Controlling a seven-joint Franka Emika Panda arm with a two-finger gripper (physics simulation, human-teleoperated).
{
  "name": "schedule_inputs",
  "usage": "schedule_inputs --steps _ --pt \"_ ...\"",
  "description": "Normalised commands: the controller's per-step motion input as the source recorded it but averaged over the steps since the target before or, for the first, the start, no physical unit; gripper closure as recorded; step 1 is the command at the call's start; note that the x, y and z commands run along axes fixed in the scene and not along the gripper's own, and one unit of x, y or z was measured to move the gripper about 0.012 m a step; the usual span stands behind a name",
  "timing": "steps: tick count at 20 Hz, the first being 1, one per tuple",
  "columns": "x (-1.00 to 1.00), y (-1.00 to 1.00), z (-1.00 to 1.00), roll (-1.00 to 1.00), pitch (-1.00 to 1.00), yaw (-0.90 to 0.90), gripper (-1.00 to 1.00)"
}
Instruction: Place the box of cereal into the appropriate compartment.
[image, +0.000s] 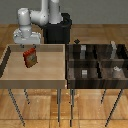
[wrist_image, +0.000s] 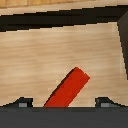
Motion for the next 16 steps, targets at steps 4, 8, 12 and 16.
schedule_inputs --steps 4,8,12,16 --pt "0.00 0.00 0.00 0.00 0.00 -0.11 -1.00" --pt "0.00 0.00 0.00 0.00 0.00 -0.15 -1.00" --pt "0.00 0.00 -0.75 0.00 0.00 0.00 -1.00" --pt "0.00 0.00 -1.00 0.00 0.00 0.00 -1.00"
